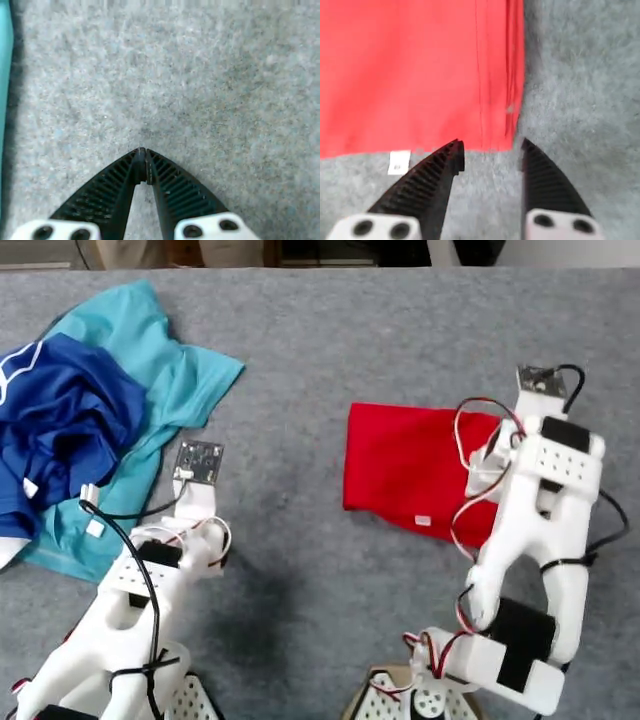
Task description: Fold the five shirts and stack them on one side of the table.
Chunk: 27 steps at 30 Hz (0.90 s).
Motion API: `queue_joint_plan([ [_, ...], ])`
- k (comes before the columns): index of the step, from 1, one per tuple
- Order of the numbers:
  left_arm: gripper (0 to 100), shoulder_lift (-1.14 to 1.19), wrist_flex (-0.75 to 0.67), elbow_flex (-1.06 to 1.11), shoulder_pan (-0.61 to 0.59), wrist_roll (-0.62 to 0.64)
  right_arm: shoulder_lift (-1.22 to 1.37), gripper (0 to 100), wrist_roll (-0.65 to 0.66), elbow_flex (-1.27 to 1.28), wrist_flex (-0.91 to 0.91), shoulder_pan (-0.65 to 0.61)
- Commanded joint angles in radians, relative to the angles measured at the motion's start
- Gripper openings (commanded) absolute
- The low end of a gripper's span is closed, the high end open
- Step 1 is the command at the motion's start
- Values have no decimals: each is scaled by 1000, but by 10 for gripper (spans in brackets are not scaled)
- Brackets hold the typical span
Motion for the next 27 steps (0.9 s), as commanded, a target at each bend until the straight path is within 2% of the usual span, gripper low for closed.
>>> queue_joint_plan([
  [1, 19, -24, 6, -28, -9, 12, 35, 217, -15, 19, -78, 2],
  [8, 19, -22, 6, -29, -8, 12, 326, 218, -92, -53, -232, -25],
  [13, 19, -21, 6, -29, -8, 12, 432, 217, -87, -179, -149, -59],
  [20, 19, -21, 6, -29, -8, 12, 453, 207, -11, -186, -104, -56],
  [22, 19, -21, 6, -29, -8, 12, 455, 159, -8, -185, -100, -53],
  [26, 19, -22, 6, -28, -8, 12, 455, 0, -6, -186, -107, -19],
  [27, 19, -22, 6, -29, -8, 12, 455, 2, -6, -188, -109, -4],
])
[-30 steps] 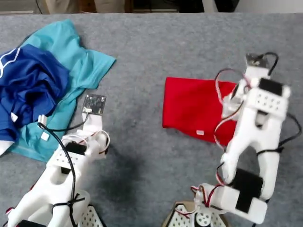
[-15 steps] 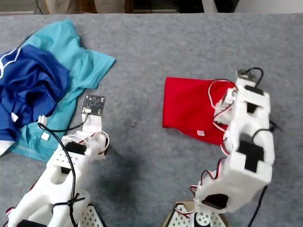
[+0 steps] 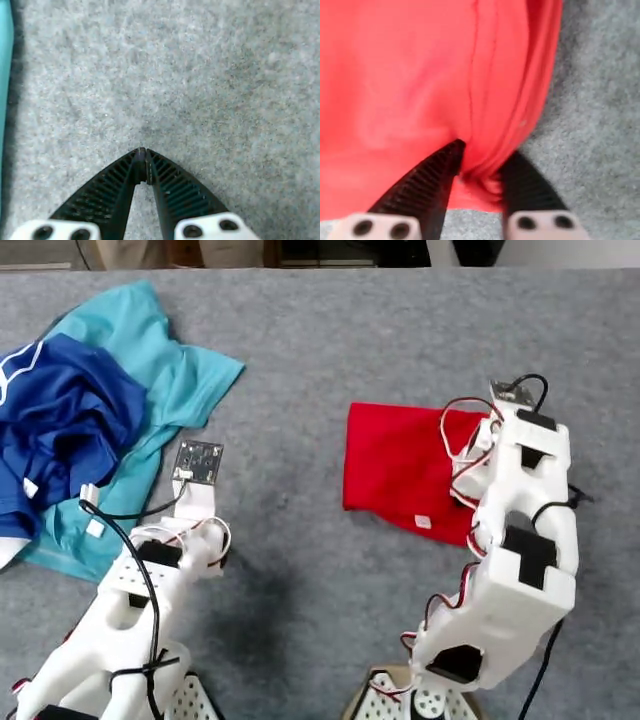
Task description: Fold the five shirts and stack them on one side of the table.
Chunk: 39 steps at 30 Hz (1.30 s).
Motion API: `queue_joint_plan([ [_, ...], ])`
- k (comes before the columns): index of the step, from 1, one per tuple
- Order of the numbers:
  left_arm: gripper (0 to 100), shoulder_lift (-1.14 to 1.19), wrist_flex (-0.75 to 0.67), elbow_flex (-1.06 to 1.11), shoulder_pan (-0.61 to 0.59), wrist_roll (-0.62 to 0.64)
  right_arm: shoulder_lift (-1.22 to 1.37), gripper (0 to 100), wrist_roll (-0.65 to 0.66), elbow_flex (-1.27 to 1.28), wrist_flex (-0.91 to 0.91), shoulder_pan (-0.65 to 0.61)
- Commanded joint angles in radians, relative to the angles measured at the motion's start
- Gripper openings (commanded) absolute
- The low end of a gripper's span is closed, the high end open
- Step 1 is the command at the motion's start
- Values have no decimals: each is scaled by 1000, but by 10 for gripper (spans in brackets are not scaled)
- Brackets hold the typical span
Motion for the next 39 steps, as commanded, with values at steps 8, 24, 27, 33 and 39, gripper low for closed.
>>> queue_joint_plan([
  [8, 19, -22, 5, -29, -9, 9, -44, 1, 112, -131, 51, 1],
  [24, 19, -21, 5, -29, -9, 9, -47, 1, 176, -680, -46, -27],
  [27, 19, -21, 5, -29, -9, 9, 39, 1, 224, -682, -89, -25],
  [33, 19, -21, 5, -29, -9, 9, 174, 1, 264, -693, -110, 33],
  [39, 19, -21, 5, -29, -9, 9, 228, 30, 265, -756, -92, 122],
])
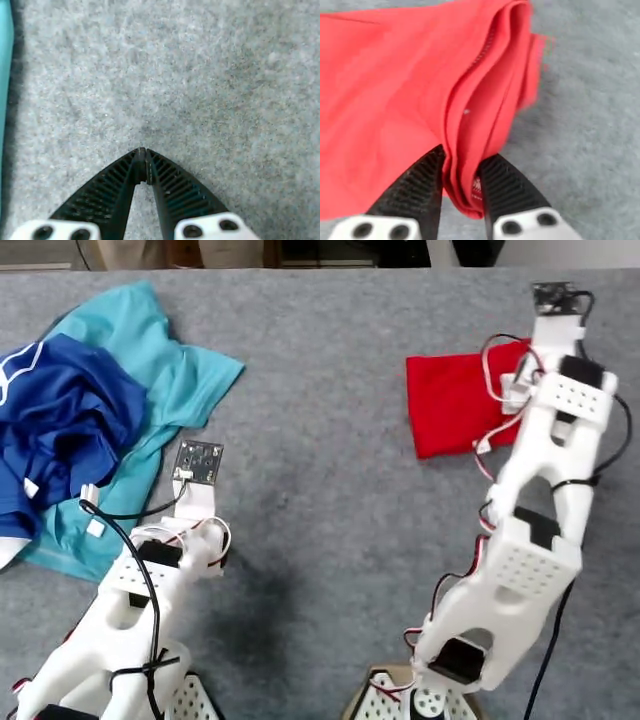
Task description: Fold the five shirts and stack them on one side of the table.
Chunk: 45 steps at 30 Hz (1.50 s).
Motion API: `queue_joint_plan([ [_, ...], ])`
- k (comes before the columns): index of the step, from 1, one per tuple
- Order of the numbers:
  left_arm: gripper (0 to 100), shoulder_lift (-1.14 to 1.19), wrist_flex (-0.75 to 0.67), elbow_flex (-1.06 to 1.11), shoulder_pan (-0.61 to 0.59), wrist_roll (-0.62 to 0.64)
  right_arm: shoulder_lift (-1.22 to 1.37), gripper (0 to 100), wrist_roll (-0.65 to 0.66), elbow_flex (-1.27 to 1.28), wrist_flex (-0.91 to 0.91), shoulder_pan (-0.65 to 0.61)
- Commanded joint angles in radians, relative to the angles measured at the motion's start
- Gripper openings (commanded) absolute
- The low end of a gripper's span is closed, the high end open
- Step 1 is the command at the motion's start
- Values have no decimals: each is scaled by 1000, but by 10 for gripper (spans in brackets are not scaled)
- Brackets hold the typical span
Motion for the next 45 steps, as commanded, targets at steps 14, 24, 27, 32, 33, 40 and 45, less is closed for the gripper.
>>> queue_joint_plan([
  [14, 19, -15, 5, -48, -8, 3, -10, 242, -6, -358, 350, 42],
  [24, 19, -25, 643, -575, -130, 0, -12, 2, 3, -593, 700, 41],
  [27, 19, -25, 813, -715, -153, -2, -53, 1, 3, -604, 698, 64],
  [32, 19, -104, 984, -781, -161, -126, -298, 1, 127, -371, 698, 74],
  [33, 19, -143, 987, -784, -163, -157, -364, 1, 161, -294, 697, 73],
  [40, 20, -473, 741, -738, -356, -539, -779, 1, 278, 269, 603, 62],
  [45, 20, -565, 419, -539, -594, -689, -1026, 1, 281, 622, 474, 47],
])
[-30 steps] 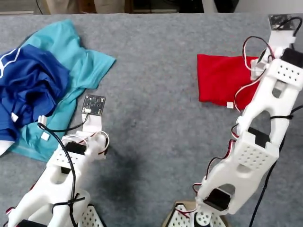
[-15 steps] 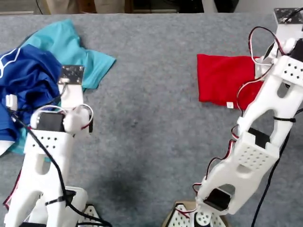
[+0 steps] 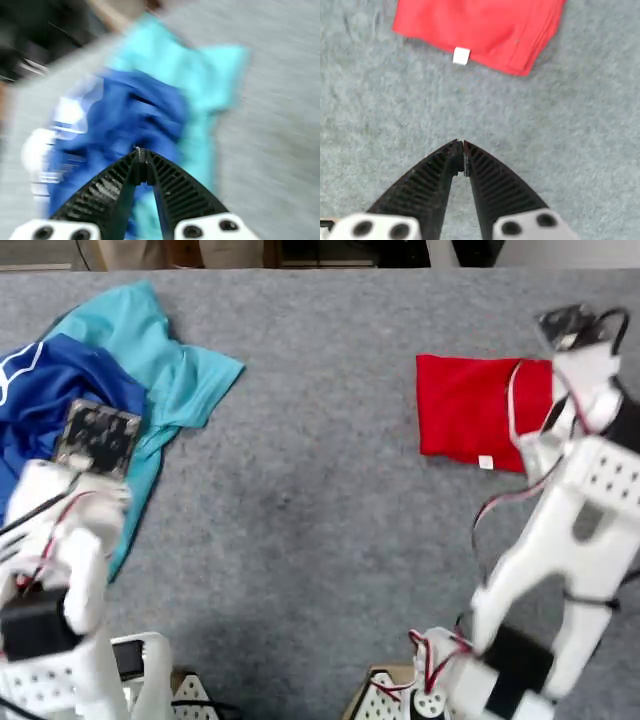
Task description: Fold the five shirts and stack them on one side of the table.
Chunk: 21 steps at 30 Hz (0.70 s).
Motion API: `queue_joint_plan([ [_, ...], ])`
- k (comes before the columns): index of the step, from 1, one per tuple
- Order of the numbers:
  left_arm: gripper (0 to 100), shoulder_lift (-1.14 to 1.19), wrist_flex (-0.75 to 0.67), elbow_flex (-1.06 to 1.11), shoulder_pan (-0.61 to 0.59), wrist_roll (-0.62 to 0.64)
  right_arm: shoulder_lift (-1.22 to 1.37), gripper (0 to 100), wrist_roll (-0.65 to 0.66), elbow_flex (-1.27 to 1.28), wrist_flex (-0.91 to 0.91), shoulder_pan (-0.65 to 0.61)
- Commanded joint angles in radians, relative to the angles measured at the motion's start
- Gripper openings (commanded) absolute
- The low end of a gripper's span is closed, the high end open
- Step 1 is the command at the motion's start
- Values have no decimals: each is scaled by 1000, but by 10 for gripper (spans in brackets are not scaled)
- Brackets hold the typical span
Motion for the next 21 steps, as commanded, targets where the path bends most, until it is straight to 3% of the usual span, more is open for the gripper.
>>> queue_joint_plan([
  [1, 21, -30, -262, 158, -176, -71, -199, 1, 9, 245, -87, -22],
  [4, 33, -28, -417, 315, -295, -69, -311, 1, 9, 417, -141, -74],
  [6, 98, -28, -466, 393, -344, -43, -374, 1, 9, 516, -184, -124],
  [9, 216, 2, -545, 465, -411, 89, -438, 2, 34, 621, -247, -202],
  [11, 234, 62, -577, 466, -436, 147, -456, 2, 60, 661, -281, -252],
  [16, 234, 367, -669, 350, -459, 206, -458, 2, 29, 700, -336, -311],
  [21, 235, 791, -664, 12, -520, 279, -458, 2, 38, 719, -338, -306],
])
